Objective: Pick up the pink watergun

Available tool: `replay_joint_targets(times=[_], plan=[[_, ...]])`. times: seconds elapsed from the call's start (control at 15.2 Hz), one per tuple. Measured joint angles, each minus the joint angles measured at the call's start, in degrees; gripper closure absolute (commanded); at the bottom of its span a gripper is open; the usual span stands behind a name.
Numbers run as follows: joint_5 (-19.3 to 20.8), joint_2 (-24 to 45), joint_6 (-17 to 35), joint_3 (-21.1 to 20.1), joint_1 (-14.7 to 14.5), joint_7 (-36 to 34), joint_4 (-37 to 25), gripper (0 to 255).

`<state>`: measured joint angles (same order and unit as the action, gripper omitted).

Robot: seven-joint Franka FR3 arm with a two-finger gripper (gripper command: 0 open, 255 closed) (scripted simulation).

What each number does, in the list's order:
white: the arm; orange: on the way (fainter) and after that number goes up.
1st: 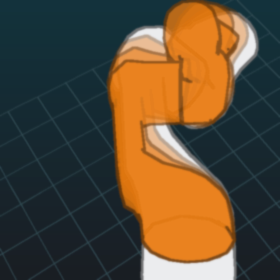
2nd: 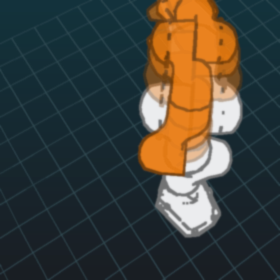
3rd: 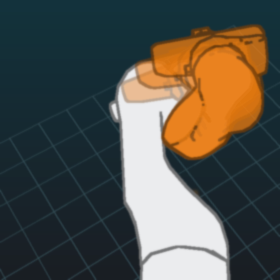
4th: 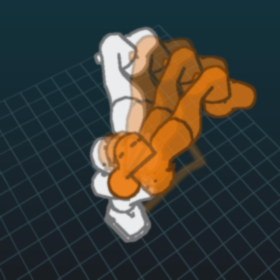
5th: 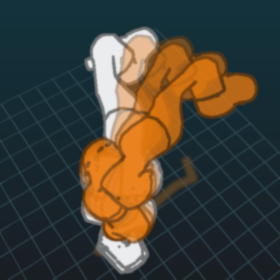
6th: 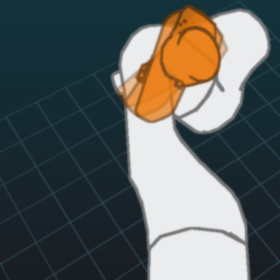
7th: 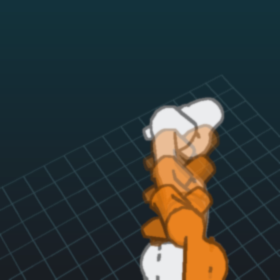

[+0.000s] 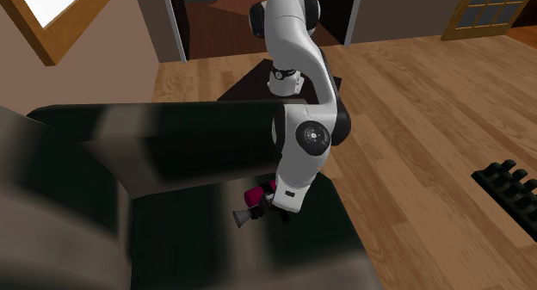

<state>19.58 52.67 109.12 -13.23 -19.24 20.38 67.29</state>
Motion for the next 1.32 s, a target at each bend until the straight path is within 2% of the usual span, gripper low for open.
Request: replay_joint_targets(times=[0.2,0.53,0.59,1.32], plan=[[0.4,2.8,-0.2,0.2,-0.9,0.4,-2.8,0],[0.8,5.3,1.9,0.5,-1.0,0.1,-3.1,0],[0.8,5.5,1.9,0.6,-1.1,0.1,-3.3,255],[0.8,5.5,1.8,0.6,-1.1,0.1,-3.5,255]])
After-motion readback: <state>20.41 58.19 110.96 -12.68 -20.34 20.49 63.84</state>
